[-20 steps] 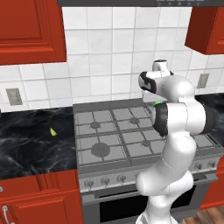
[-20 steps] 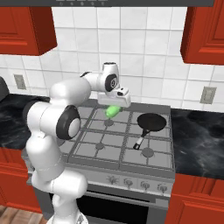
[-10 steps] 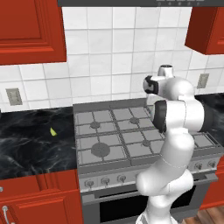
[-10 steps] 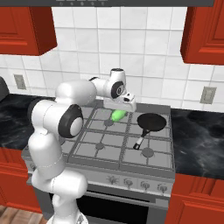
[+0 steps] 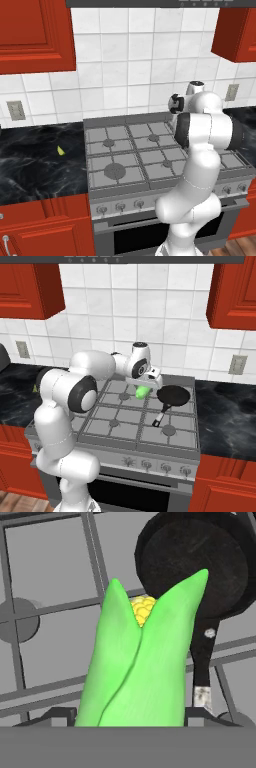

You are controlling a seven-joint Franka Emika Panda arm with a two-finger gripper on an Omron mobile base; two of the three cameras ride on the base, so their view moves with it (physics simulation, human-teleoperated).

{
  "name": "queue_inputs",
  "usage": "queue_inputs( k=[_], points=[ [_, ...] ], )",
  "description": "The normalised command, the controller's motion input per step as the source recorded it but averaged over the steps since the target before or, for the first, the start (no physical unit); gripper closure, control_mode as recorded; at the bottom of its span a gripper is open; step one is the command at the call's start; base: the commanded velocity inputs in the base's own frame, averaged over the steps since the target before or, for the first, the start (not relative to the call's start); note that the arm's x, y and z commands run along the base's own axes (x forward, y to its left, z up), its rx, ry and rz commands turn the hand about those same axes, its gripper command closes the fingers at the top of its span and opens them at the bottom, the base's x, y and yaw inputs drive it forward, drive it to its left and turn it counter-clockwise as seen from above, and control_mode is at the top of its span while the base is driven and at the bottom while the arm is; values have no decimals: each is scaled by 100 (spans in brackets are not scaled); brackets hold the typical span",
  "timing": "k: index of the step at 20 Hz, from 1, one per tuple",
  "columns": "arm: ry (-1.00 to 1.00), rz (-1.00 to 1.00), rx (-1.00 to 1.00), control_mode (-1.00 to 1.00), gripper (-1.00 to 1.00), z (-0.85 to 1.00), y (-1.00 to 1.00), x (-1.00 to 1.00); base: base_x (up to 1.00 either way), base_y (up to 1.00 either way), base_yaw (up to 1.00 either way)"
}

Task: Put the corn and lemon wedge in the pan. Then turn on the rear right burner and set the heat to medium.

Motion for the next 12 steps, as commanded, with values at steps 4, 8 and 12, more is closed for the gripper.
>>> queue_inputs(
  k=[4, 8, 12],
  points=[
    [-2, -4, 0, -100, 100, 0, -41, 16, 0, 0, 0],
    [0, -8, 0, -100, 100, 0, -41, 30, 0, 0, 0],
    [0, -8, 0, -100, 100, 1, -34, 16, 0, 0, 0]
  ],
)
